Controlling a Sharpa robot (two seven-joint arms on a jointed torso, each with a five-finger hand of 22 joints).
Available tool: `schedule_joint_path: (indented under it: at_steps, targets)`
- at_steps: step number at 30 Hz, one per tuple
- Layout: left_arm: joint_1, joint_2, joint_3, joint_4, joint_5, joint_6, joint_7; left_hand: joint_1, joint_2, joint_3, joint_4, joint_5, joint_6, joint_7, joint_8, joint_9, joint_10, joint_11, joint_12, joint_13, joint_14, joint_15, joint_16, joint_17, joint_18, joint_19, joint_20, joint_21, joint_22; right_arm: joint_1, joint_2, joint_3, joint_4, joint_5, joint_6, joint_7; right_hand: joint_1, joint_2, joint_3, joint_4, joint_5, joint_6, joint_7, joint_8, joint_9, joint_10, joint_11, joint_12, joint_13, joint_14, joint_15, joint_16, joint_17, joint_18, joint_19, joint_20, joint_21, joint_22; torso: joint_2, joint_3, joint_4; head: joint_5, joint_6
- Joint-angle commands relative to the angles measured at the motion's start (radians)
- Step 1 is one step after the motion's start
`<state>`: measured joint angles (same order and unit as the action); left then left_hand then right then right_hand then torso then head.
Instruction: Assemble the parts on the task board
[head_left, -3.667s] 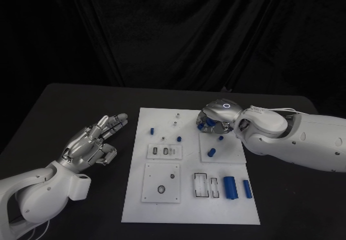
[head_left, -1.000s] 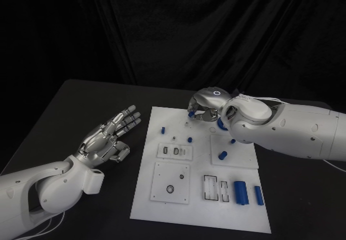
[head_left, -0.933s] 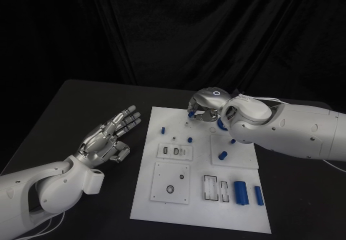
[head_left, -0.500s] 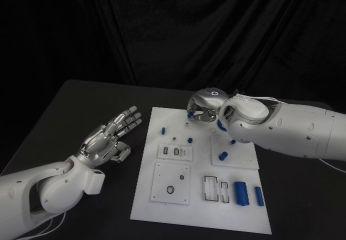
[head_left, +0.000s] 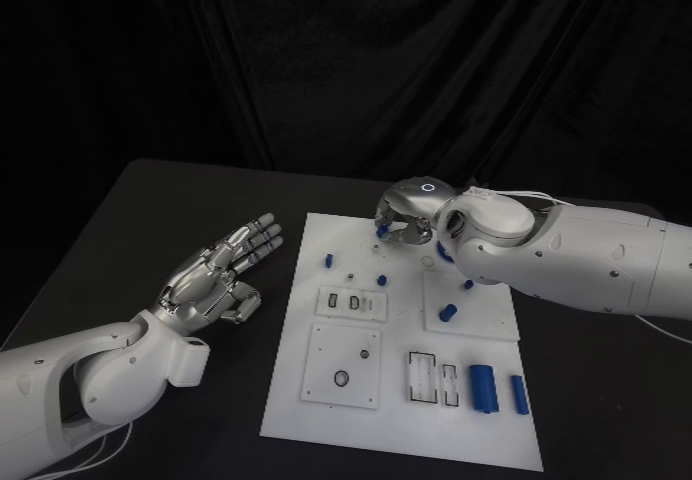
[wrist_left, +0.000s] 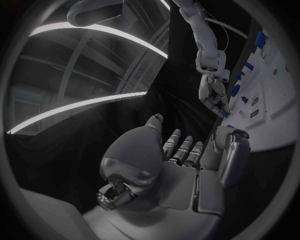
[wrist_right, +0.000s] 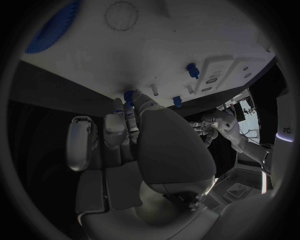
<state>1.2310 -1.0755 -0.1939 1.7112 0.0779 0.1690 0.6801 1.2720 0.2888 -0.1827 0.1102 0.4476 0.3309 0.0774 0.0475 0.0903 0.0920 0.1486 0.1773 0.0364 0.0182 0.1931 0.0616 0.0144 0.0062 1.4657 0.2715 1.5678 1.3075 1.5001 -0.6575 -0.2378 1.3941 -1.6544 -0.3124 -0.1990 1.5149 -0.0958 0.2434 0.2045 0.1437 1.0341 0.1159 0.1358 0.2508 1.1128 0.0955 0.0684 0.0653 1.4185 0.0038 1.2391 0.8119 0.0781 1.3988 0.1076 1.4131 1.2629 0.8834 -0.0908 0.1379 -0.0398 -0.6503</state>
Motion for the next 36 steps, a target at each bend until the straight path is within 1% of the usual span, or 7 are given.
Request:
schedule_joint_path:
  at_steps: [1,6,10,13,29,33,36]
  targets:
    - [0.003,0.000,0.000,0.000,0.008,0.021,0.162,0.008,0.002,0.011,-0.006,0.004,0.013,0.019,0.008,0.004,0.002,-0.015,0.005,-0.001,0.001,0.005,0.004,0.001,-0.006,0.105,0.005,0.003,0.263,-0.002,-0.003,0.000,-0.006,-0.003,0.044,-0.034,-0.011,-0.013,-0.003,-0.001,0.000,-0.084,-0.017,-0.051,-0.025,-0.047,0.013,-0.005,0.000,-0.009,0.018,-0.013,-0.014,-0.003,-0.010,0.015,-0.011,-0.013,0.000,-0.0005,-0.0001,0.001,0.005]
    - [0.003,0.000,-0.001,0.000,0.008,0.021,0.162,0.012,0.001,0.018,-0.014,0.004,0.017,0.025,0.009,0.003,0.001,-0.019,0.005,-0.002,0.001,0.004,0.004,0.001,-0.006,0.105,0.006,0.003,0.263,-0.003,-0.004,-0.001,-0.009,-0.003,0.058,-0.030,-0.037,-0.023,-0.039,-0.008,-0.026,-0.277,-0.054,-0.073,-0.077,-0.210,0.029,-0.003,-0.001,-0.034,0.008,-0.031,-0.045,0.005,-0.035,0.013,-0.035,-0.044,0.000,0.0001,-0.0005,-0.003,0.006]
    - [0.003,-0.001,-0.001,-0.001,0.008,0.021,0.161,0.012,0.001,0.022,-0.017,0.005,0.017,0.026,0.009,0.003,0.001,-0.021,0.005,-0.002,0.001,0.004,0.005,0.001,-0.006,0.105,0.008,0.003,0.263,-0.004,-0.004,-0.001,-0.013,-0.003,0.051,-0.019,-0.043,-0.050,-0.090,0.024,-0.045,-0.700,-0.130,-0.101,-0.188,-0.376,0.024,0.000,-0.001,-0.062,-0.002,-0.058,-0.086,0.013,-0.062,0.003,-0.065,-0.077,0.000,0.0002,-0.0002,-0.004,0.006]
    - [0.003,-0.002,-0.001,-0.001,0.008,0.021,0.161,0.013,0.001,0.024,-0.019,0.006,0.018,0.026,0.009,0.003,0.000,-0.021,0.005,-0.002,0.001,0.003,0.005,0.001,-0.006,0.105,0.008,0.003,0.263,-0.004,-0.007,-0.001,-0.013,-0.002,0.022,-0.008,-0.025,-0.065,-0.103,0.061,-0.048,-0.724,-0.129,-0.101,-0.198,-0.390,0.025,0.009,0.000,-0.069,-0.001,-0.064,-0.094,0.016,-0.070,0.004,-0.075,-0.086,0.000,0.0002,-0.0002,-0.003,0.005]
    - [0.003,-0.013,-0.005,0.001,0.008,0.018,0.161,0.012,0.000,0.031,-0.026,0.009,0.020,0.026,0.010,0.001,-0.001,-0.023,0.006,-0.002,0.001,0.006,0.007,0.002,-0.006,0.105,0.010,0.003,0.263,0.062,-0.242,0.002,0.171,0.020,-0.184,0.035,0.041,-0.002,-0.073,0.021,0.037,-0.178,-0.004,0.021,-0.127,-0.001,-0.042,0.314,0.094,-0.069,-0.026,-0.077,-0.104,0.016,-0.065,-0.009,-0.086,-0.075,-0.002,0.0011,-0.0054,-0.014,0.011]
    - [0.003,-0.010,-0.007,-0.002,0.008,0.019,0.160,0.011,0.000,0.035,-0.029,0.011,0.021,0.026,0.010,0.000,-0.001,-0.023,0.007,-0.002,0.002,0.012,0.008,0.002,-0.006,0.105,0.008,0.003,0.263,0.071,-0.321,0.000,0.224,0.040,-0.162,0.019,-0.011,0.006,-0.084,0.037,0.026,-0.128,-0.022,-0.022,-0.121,-0.113,-0.094,0.791,0.458,-0.069,-0.066,-0.121,-0.137,0.012,-0.071,-0.046,-0.117,-0.089,-0.004,0.0021,-0.0077,-0.019,0.013]
    - [0.002,-0.008,-0.008,-0.004,0.008,0.020,0.160,0.010,0.000,0.037,-0.031,0.011,0.021,0.026,0.010,-0.001,-0.001,-0.023,0.008,-0.002,0.002,0.016,0.009,0.002,-0.006,0.105,0.008,0.003,0.263,0.072,-0.358,-0.005,0.243,0.056,-0.132,0.001,-0.083,0.004,-0.117,0.071,0.001,-0.084,-0.029,-0.025,-0.103,0.274,-0.099,1.381,1.256,0.054,-0.066,0.134,0.331,-0.007,-0.003,-0.059,-0.039,0.025,-0.008,0.0026,-0.0113,-0.021,0.011]
